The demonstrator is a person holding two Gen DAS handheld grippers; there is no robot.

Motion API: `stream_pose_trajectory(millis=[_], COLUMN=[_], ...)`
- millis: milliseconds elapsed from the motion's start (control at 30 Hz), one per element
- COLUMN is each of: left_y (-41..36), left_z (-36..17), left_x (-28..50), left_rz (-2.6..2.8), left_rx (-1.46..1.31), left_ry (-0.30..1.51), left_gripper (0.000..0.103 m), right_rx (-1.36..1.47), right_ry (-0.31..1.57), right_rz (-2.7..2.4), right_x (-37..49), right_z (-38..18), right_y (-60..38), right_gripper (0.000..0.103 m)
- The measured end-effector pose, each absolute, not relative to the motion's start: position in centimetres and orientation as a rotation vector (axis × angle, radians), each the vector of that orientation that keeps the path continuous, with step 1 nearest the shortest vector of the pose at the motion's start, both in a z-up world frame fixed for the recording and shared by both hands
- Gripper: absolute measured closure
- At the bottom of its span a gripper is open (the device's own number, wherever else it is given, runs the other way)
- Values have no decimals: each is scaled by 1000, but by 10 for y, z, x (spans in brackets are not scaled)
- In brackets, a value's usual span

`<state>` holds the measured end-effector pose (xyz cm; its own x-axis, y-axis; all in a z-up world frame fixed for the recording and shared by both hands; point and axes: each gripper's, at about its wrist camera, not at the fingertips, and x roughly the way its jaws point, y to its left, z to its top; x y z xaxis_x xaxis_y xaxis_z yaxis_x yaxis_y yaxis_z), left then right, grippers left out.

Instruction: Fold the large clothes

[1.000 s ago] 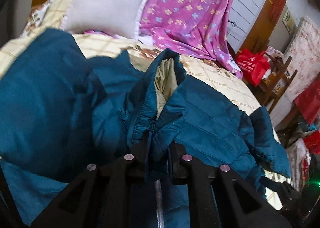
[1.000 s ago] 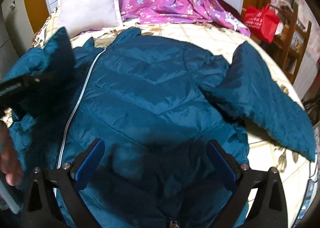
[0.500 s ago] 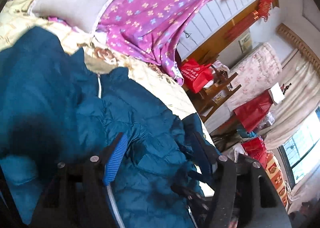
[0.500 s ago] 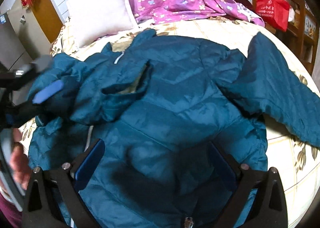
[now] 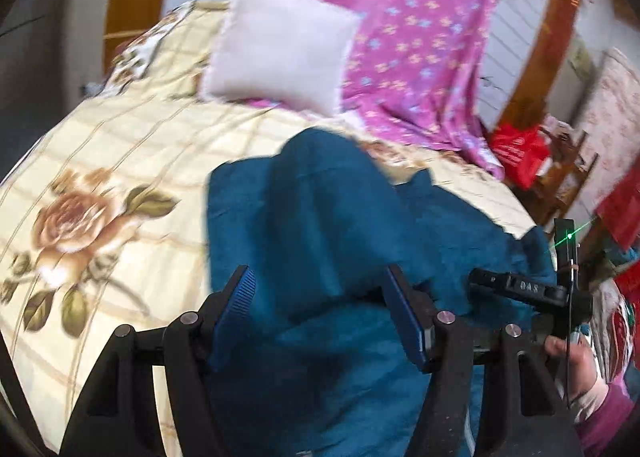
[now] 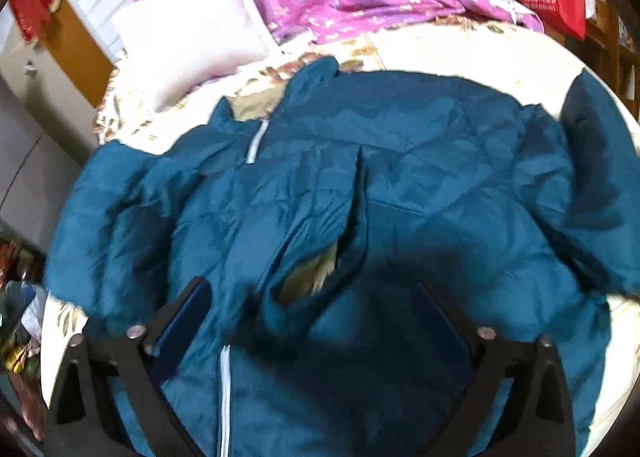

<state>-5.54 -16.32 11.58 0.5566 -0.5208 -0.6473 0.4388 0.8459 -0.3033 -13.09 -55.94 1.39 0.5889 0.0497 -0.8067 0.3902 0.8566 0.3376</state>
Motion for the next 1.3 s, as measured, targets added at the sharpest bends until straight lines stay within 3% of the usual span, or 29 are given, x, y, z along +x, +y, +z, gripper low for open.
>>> stream_pose_trajectory(millis=[33,67,100,167,333,467,700,800,867,900,1100,1300], left_y=[-155,-149,-144,-140,-137,-145,-169,-176,-180,-181,-189,-221], left_z=[111,107,103,98,88,79,74,80,82,83,68,46], left_x=[-54,-52,-50,-48,-40,-40,-37,-30,-22,-17,25,42], left_rz=[-553,-541,-529,-510,-498,-496,-468,-439,-403,-382,-277,-296], left_rx=[-122,-134,-143,-154,-188,-177,-127,-112,-92,-88,-149,-40], left_ry=[808,815,820,827,850,864,873,843,816,804,823,832], left_gripper=[43,43,43,43,43,44,43,44,43,43,43,44], right_rx=[565,606,611,552,318,226,266,282,289,290,301,168], right_ry=[934,927,911,892,818,804,905,827,774,756,823,884], right_rz=[-178,-150,-152,-170,-251,-433,-500,-509,-459,-411,-81,-118], right_x=[-127,-126,-126,-128,-145,-156,-159,-171,-169,-166,-109,-54], right_z=[7,2,1,7,41,52,24,51,68,75,72,43], right_y=[-562,-564,-566,-564,-561,-591,-619,-615,-603,-593,-522,-493], right_gripper=[51,66,67,87,92,92,89,63,40,38,34,34])
